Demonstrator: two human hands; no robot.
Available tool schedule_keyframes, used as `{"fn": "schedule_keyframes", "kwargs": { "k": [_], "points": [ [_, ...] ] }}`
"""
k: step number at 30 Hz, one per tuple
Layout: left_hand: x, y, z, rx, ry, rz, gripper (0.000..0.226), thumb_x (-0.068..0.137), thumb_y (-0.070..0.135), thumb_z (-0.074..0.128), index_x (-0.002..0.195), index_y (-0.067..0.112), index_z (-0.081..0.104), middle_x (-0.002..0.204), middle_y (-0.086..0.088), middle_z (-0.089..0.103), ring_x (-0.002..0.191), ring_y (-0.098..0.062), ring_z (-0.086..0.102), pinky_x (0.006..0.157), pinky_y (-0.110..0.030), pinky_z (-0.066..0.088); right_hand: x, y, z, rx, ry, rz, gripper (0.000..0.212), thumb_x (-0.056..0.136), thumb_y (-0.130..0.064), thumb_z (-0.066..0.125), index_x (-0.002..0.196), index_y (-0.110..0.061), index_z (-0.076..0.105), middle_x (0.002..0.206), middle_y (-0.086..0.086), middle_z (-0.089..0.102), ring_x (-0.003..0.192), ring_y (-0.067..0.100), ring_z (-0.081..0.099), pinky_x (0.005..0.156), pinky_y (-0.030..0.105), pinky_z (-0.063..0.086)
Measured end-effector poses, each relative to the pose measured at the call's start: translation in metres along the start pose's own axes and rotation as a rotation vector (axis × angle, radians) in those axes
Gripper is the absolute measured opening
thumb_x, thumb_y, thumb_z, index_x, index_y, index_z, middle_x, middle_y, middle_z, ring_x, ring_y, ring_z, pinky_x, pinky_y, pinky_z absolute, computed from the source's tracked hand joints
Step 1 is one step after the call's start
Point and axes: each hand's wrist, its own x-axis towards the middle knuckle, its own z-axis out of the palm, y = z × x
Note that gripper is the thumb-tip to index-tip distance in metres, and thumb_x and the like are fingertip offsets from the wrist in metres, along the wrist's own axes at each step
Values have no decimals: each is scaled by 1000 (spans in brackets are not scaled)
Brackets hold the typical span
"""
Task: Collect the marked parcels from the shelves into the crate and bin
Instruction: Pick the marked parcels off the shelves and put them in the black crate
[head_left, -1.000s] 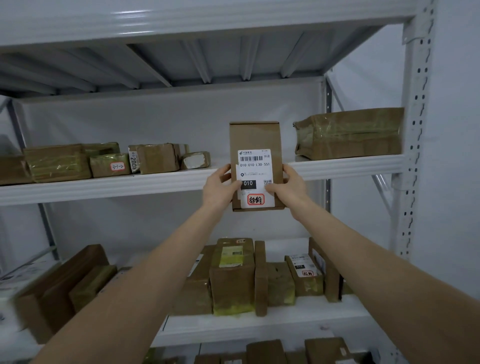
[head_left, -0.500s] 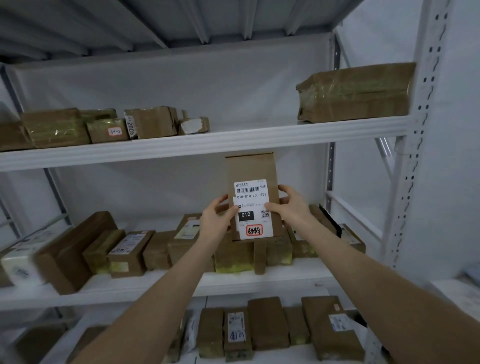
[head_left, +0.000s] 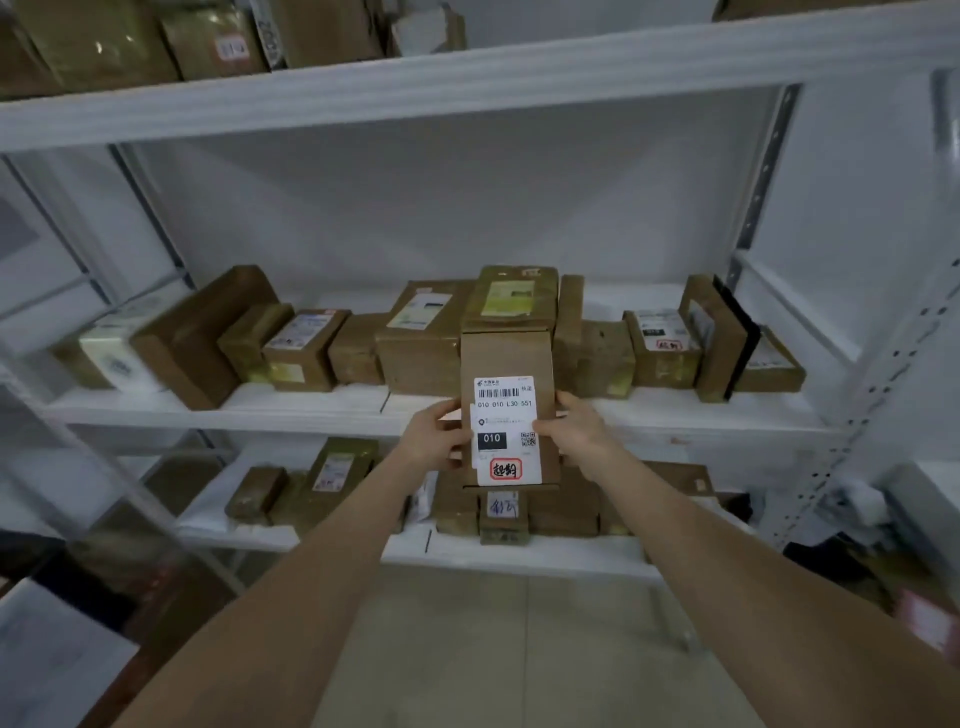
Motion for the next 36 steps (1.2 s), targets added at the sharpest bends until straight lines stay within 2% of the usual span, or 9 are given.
{"fn": "schedule_keyframes", "kwargs": {
  "k": [3, 6, 10, 13, 18, 22, 28, 34, 36],
  "points": [
    [-4, -31, -9, -6, 41, -61, 55, 88, -8, 57, 138, 9, 46, 99, -12, 68, 74, -25, 61, 57, -27, 51, 3, 21, 24, -40, -46, 35, 58, 86, -4, 62, 140, -17, 46, 131, 9, 59, 115, 27, 56, 91, 38, 47],
    [-8, -59, -19, -11, 104, -84, 47, 89, -7, 55, 134, 6, 50, 110, -14, 67, 72, -19, 63, 49, -22, 52, 5, 37, 48, -73, -96, 54, 55, 85, -5, 65, 136, -18, 51, 128, 7, 62, 108, 23, 59, 88, 32, 47],
    [-11, -96, -36, -23, 198, -162, 41, 90, -5, 55, 129, 8, 54, 113, -6, 66, 95, -27, 66, 78, -43, 57, 4, 55, 82, -174, -171, 58, 51, 84, -9, 67, 132, -16, 54, 126, 7, 62, 110, 25, 60, 89, 34, 50],
    [-19, -123, -51, -8, 236, -212, 39, 91, -2, 54, 127, 13, 56, 111, -6, 67, 100, -29, 65, 82, -46, 56, 2, 66, 111, -176, -219, 71, 51, 83, -8, 68, 131, -16, 56, 129, 7, 61, 111, 26, 60, 93, 36, 50],
    [-28, -171, -92, -56, 317, -304, 35, 92, 0, 55, 124, 12, 55, 105, -10, 67, 96, -29, 66, 77, -45, 57, 1, 73, 169, -258, -325, 76, 45, 82, -10, 68, 126, -18, 59, 123, 4, 65, 107, 24, 62, 88, 35, 51],
    [-38, -210, -135, -83, 372, -368, 36, 90, -1, 56, 125, 9, 55, 104, -11, 66, 93, -28, 66, 74, -46, 58, -2, 78, 229, -279, -388, 97, 51, 79, -9, 69, 127, -25, 60, 121, 2, 65, 98, 21, 65, 78, 30, 53],
    [-57, -264, -211, -133, 453, -464, 44, 92, 2, 56, 135, 9, 46, 108, -10, 61, 95, -28, 63, 66, -38, 55, -16, 83, 330, -328, -484, 134, 49, 78, -9, 68, 124, -24, 62, 116, 3, 68, 102, 24, 65, 90, 39, 53],
    [-87, -308, -319, -175, 550, -520, 42, 93, 4, 56, 134, 10, 49, 115, -13, 64, 101, -29, 65, 63, -34, 56, -27, 79, 467, -369, -605, 153, 58, 77, -13, 70, 131, -29, 56, 115, 4, 69, 99, 25, 67, 89, 44, 54],
    [-96, -320, -356, -190, 593, -526, 38, 92, 3, 55, 129, 12, 53, 114, -10, 65, 101, -29, 65, 68, -40, 58, -34, 73, 510, -365, -632, 147, 58, 74, -15, 72, 128, -32, 58, 112, 3, 70, 97, 24, 68, 87, 43, 55]
  ]
}}
